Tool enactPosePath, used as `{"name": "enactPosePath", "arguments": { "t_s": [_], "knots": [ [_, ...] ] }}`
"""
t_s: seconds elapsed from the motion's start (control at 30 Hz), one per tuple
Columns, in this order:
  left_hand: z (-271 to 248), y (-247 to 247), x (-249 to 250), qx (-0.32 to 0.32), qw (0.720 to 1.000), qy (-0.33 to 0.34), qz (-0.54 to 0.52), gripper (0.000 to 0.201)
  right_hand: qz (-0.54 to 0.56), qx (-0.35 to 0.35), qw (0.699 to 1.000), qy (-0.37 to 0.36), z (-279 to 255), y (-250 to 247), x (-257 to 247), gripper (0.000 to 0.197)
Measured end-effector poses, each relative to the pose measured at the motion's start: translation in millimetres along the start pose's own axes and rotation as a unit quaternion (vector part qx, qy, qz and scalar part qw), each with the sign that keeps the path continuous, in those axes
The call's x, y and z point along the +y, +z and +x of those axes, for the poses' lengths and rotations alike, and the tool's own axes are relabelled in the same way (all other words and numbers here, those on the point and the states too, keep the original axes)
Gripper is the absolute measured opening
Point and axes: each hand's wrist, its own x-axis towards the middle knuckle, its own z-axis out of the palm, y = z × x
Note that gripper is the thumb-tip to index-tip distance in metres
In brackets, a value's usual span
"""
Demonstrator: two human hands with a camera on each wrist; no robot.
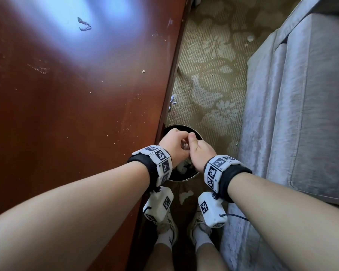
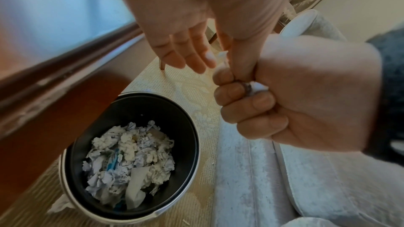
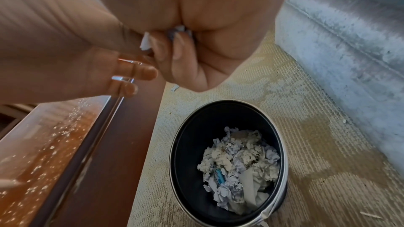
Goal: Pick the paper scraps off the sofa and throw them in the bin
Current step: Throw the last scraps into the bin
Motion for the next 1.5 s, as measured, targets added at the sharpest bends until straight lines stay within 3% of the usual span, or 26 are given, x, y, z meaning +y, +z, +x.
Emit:
{"name": "enactPosePath", "arguments": {
  "t_s": [0.07, 0.13, 0.23, 0.37, 0.53, 0.63, 0.77, 0.9, 1.0, 1.1, 1.17, 1.33, 1.5],
  "knots": [
    [1, 1, -2, -0.025, 1.000, -0.002, 0.013, 0.008, -0.009, -0.002, 1.000, 0.004, 3, 1, 1, 0.064],
    [1, 3, -6, -0.040, 0.999, 0.009, 0.014, 0.013, -0.004, 0.007, 1.000, 0.017, 4, 0, 2, 0.063],
    [1, 3, -11, 0.011, 1.000, 0.018, 0.001, 0.015, 0.006, 0.017, 0.999, 0.038, 8, -3, 4, 0.066],
    [2, 1, -13, 0.101, 0.994, -0.042, -0.021, 0.010, 0.032, 0.023, 0.998, 0.055, 11, -4, 5, 0.057],
    [5, 1, -10, 0.111, 0.992, -0.067, -0.005, 0.012, 0.022, 0.003, 0.997, 0.069, 19, -2, 10, 0.028],
    [6, 0, -10, 0.115, 0.991, -0.063, 0.009, 0.015, 0.008, 0.017, 0.998, 0.065, 19, -3, 14, 0.032],
    [3, -4, -13, 0.124, 0.990, -0.048, 0.035, 0.015, 0.010, 0.045, 0.998, 0.043, 19, -6, 17, 0.035],
    [0, -6, -15, 0.120, 0.991, -0.040, 0.045, 0.017, -0.094, 0.080, 0.992, 0.023, 16, -10, 11, 0.023],
    [-1, -7, -14, 0.120, 0.991, -0.033, 0.047, 0.021, -0.109, 0.098, 0.989, 0.026, 16, -9, 6, 0.030],
    [-2, -8, -15, 0.115, 0.992, -0.039, 0.043, 0.017, -0.074, 0.090, 0.993, -0.008, 16, -5, 3, 0.007],
    [-2, -8, -17, 0.112, 0.992, -0.047, 0.039, 0.014, -0.089, 0.087, 0.992, -0.029, 11, -5, -1, 0.014],
    [-11, -15, -22, 0.126, 0.990, -0.055, 0.033, 0.012, -0.107, 0.084, 0.987, -0.091, 3, -6, -17, 0.009],
    [-43, -35, -29, 0.183, 0.981, -0.071, -0.003, 0.024, -0.181, 0.087, 0.970, -0.138, -10, 7, -45, 0.018]
  ]
}}
